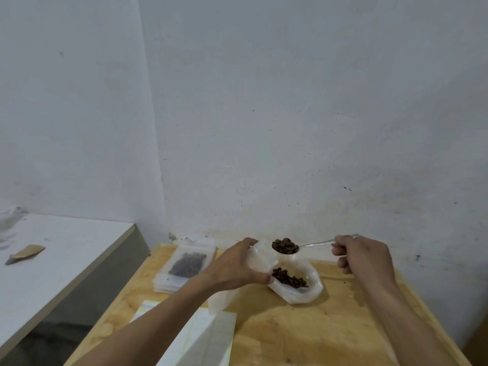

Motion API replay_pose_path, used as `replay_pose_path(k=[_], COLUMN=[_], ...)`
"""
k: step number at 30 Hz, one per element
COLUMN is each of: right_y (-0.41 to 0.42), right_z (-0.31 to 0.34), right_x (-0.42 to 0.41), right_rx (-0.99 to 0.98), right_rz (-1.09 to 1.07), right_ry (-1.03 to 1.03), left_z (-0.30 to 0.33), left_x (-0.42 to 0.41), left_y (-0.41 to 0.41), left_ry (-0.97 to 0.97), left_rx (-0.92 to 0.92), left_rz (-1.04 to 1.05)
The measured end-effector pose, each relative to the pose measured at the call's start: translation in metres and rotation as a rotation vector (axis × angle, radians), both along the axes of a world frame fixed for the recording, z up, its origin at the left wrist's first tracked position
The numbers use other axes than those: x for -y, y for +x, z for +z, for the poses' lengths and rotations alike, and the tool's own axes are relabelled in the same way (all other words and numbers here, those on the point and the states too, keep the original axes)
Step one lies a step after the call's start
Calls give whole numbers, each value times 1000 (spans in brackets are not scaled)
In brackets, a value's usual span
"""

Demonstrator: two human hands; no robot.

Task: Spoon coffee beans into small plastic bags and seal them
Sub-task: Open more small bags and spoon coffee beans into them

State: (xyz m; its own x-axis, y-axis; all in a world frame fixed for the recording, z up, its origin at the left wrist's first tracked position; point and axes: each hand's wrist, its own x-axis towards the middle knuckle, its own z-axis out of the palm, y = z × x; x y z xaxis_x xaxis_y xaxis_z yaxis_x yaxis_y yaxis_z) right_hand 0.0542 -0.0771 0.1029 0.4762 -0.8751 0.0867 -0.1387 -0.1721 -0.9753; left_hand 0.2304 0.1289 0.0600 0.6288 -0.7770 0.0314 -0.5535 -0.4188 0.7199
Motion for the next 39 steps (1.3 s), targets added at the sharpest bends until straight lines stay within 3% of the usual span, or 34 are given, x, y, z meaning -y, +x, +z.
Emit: replay_pose_path(k=[5,10,16,19,24,29,39], right_y=[12,6,-4,-6,-5,-9,-10], right_z=[3,3,-25,-44,-64,-76,-56], right_x=[-27,-26,-16,-14,-10,-7,8], right_rx=[-48,-1,-336,-416,-385,-279,-138], right_rz=[120,1,-96,-137,-168,-125,-88], right_ry=[-339,-561,-698,-599,-292,15,76], left_z=[-5,-5,-6,-4,2,8,2], left_x=[8,13,22,28,37,31,6], left_y=[-2,-1,-1,-4,-13,-18,-1], left_ry=[17,67,147,125,-43,12,17], left_rx=[7,-50,-226,-264,-259,-207,-63], left_rz=[-11,13,8,-17,-60,-36,41])
